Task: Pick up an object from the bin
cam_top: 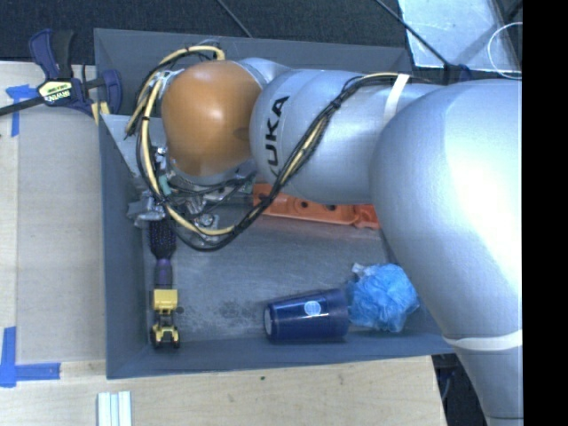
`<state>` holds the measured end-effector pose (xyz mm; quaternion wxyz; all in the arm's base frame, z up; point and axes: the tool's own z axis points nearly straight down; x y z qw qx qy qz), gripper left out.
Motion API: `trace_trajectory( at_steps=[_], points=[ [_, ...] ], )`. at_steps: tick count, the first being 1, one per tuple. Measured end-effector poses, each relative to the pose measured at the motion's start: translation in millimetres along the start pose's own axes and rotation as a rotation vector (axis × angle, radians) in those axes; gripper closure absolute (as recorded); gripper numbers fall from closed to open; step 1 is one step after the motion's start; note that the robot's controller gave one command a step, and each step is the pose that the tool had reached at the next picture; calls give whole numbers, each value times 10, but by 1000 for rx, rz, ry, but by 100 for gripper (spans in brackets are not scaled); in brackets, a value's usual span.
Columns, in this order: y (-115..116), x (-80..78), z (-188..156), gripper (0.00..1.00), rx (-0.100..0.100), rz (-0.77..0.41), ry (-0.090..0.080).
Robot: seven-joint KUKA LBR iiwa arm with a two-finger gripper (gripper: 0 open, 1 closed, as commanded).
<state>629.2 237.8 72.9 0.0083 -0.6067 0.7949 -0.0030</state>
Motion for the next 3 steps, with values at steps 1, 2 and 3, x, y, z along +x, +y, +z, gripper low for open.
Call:
trace_trajectory(
  at_steps=[1, 2, 3],
  points=[
    [-3, 10, 4, 100, -7, 54, -3],
    [-7, 16, 5, 100, -8, 65, -2],
    [1, 24, -209, 100, -11, 65, 0]
  ],
)
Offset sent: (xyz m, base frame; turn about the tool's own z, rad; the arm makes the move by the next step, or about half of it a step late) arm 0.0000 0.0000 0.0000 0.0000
